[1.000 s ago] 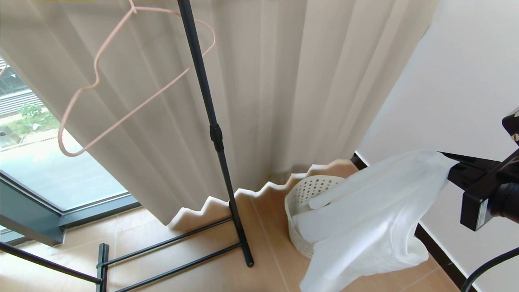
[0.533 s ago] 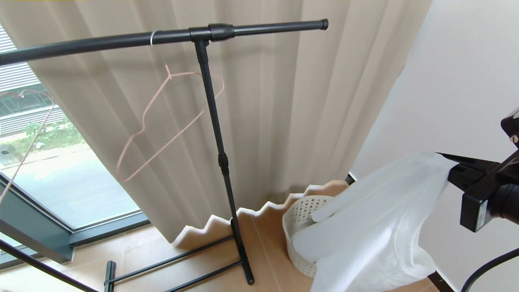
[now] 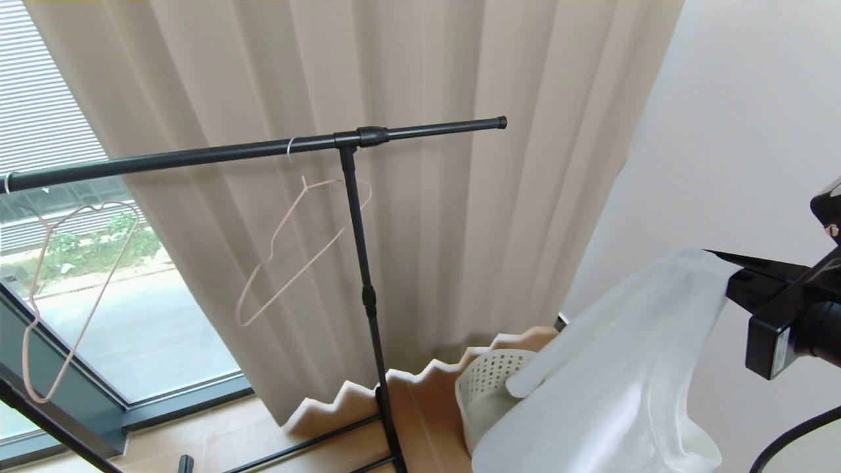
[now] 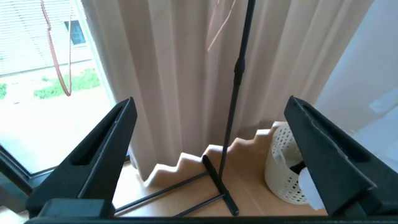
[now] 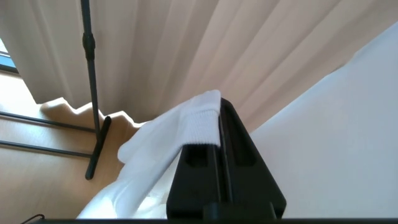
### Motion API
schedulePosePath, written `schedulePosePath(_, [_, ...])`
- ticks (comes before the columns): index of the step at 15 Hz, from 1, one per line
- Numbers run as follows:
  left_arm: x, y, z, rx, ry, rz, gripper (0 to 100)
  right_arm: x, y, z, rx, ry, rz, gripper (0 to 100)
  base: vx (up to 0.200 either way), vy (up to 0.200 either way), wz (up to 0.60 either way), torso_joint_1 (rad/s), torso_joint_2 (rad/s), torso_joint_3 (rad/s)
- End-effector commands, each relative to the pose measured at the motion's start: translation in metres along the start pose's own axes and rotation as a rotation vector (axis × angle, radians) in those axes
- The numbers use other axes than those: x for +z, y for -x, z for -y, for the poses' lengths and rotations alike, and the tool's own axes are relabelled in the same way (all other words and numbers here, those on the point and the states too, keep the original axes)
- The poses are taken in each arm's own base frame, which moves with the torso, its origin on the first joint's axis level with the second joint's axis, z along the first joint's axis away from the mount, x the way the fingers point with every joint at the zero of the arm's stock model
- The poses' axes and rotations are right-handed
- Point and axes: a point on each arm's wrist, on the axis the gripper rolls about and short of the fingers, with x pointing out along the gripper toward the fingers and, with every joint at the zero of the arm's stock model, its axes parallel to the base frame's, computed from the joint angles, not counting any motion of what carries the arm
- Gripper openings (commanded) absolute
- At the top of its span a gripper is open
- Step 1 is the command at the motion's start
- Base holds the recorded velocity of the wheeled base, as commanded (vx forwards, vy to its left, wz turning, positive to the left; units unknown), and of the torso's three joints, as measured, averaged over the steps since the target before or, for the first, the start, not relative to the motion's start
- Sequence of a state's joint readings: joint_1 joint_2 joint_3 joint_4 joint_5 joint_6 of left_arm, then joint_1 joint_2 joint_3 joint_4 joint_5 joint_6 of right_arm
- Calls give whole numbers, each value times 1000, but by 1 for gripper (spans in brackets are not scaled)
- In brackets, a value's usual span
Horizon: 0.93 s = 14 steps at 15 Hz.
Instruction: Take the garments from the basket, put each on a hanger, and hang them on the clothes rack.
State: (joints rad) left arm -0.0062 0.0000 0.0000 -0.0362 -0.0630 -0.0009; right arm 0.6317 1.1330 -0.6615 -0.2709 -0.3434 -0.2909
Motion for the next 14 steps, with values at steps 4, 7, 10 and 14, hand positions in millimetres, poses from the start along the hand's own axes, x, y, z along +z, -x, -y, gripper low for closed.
schedulePosePath(4, [0, 0, 0, 2, -1, 1, 100, 0, -1, 0, 0, 2, -4, 0, 0, 0, 0, 166, -363, -107])
schedulePosePath(7, [0, 0, 0, 3, 1, 2, 100, -3, -1, -1, 2, 11, -12, 0, 0, 0, 0, 170, -346, -194])
schedulePosePath(10, [0, 0, 0, 2, 0, 4, 100, -4, -1, -1, 3, 15, -15, 0, 0, 0, 0, 170, -356, -191])
schedulePosePath(14, [0, 0, 0, 2, 0, 4, 100, -8, -1, -3, 8, 47, -21, 0, 0, 0, 0, 109, -240, -124])
